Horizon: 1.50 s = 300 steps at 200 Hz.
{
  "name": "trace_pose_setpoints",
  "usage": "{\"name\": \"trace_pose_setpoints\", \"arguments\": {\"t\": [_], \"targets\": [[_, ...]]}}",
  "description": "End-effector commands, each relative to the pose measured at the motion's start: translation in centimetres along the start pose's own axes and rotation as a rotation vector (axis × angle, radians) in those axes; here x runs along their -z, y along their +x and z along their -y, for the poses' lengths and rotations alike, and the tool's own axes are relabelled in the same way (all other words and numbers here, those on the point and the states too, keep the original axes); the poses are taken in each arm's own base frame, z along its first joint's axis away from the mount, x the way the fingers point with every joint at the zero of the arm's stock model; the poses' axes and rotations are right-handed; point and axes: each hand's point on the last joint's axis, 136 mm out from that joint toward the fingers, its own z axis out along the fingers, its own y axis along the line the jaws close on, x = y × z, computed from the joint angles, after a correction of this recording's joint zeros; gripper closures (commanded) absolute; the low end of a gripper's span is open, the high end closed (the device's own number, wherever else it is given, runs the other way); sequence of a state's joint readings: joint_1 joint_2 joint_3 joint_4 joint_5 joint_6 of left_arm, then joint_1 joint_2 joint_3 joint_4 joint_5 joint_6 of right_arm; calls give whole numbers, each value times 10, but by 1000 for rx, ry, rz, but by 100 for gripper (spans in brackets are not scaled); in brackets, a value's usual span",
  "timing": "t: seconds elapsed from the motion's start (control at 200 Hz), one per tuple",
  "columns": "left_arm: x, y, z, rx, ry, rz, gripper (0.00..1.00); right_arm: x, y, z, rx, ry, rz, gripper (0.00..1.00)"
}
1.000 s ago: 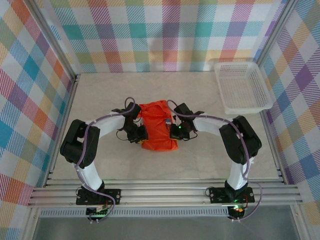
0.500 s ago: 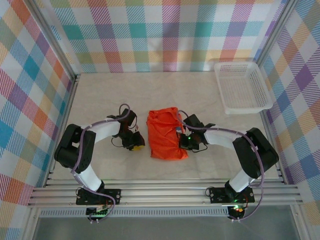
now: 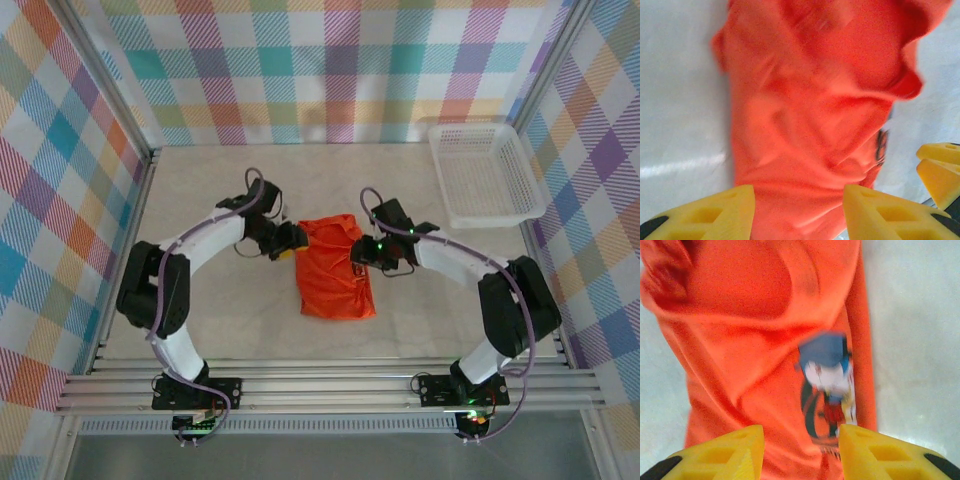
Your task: Fold the inside-out t-shirt
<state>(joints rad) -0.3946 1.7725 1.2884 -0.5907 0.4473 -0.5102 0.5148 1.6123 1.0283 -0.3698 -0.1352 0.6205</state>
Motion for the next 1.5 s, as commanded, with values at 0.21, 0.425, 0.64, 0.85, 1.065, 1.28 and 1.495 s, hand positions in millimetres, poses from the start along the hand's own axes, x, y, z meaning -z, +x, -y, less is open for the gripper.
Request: {"name": "trace_pose_setpoints", "arguments": {"t": [0.21,0.425,0.64,0.85,1.065,1.28,1.495], "targets": [[-30,-50,5,-30,-62,-46,53,-44,-56,1,-9,1,0,52],[-59,-64,-5,-27,-109,-88,54,-57,-68,-7,-25,-28,-7,70],[-63,-76,-6,-14,-120,-90,100,-37,-82,-16,-32,-20,7,100],[-28,-102,-10,30,-136,-11,100,-8,-98,-22,-40,15,48,100],[-33,-103,-23,53,-163,-33,99,-22,-105,0,-111,92,5,97],[-32,-105,-34,61,-218,-21,45,-31,-97,11,-141,119,-13,42],[19,-60,-35,41,-303,44,45,-5,-72,8,-97,87,-28,39]]}}
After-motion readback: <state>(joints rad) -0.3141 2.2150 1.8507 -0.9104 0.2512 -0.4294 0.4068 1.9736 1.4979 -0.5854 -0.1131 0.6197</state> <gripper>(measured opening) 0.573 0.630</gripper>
